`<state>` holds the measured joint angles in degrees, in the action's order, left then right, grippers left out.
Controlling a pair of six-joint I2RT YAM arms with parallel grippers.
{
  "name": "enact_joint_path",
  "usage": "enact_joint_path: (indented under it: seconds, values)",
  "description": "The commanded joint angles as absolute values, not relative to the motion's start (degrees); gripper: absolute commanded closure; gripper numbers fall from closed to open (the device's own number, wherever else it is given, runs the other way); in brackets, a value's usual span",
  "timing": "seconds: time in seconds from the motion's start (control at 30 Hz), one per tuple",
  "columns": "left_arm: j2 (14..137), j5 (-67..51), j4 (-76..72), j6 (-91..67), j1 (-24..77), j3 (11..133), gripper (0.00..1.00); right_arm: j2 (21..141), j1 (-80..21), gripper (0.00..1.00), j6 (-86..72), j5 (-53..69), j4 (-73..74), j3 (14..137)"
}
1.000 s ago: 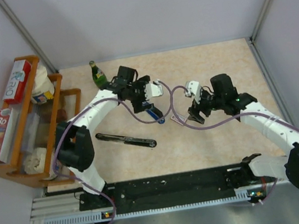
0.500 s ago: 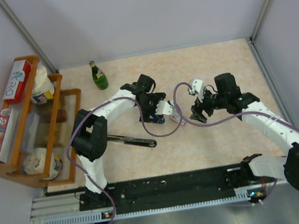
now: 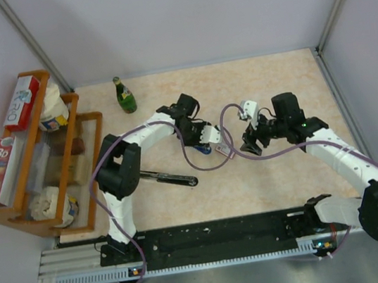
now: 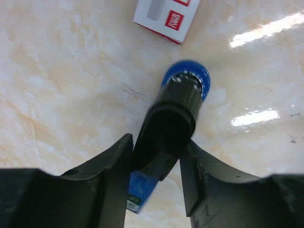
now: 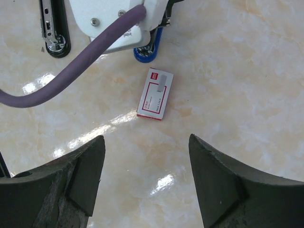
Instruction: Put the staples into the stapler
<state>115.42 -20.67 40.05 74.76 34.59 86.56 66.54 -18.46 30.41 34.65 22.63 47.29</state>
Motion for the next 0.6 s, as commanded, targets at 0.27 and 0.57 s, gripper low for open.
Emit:
enact_joint_path:
  seconds: [0.27,0.57]
  values:
    - [107.0,-18.6,26.3,61.7,34.2,76.4,1.00,66.6,-17.7,0.32,30.7,37.9,21.5,47.4]
    - [95.4,-28.2,15.1,49.6,28.4,66.0,1.00,66.4,-19.2,0.33,30.2,42.2,16.5,46.6]
